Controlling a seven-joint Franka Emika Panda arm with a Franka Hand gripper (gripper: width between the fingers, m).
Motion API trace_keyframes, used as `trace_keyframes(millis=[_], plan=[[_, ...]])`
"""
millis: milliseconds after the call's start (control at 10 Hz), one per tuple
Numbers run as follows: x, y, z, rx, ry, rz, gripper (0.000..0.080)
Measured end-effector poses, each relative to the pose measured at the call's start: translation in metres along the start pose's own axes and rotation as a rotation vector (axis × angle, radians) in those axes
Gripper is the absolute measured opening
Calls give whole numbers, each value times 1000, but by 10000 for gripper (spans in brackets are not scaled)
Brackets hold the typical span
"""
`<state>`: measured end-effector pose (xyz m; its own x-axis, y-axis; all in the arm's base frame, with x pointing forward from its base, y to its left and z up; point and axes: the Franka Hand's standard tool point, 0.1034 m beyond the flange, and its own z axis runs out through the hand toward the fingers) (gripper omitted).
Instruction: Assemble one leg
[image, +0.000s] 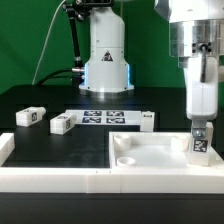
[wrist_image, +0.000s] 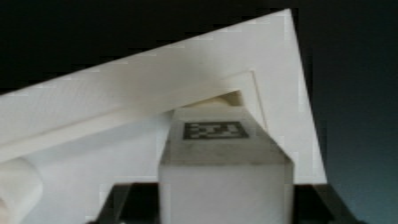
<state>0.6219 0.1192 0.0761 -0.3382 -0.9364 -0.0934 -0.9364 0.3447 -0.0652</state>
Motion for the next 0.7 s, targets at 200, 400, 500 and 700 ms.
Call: trace_keyframes(millis=[200,400,500,700], plan=[[0,-1,0,-4,-27,62,292],[-2,0,0,-5,-35,54,292],[-2,0,0,-5,-35,17,498],[-2,0,0,-5,-37,-126,613]])
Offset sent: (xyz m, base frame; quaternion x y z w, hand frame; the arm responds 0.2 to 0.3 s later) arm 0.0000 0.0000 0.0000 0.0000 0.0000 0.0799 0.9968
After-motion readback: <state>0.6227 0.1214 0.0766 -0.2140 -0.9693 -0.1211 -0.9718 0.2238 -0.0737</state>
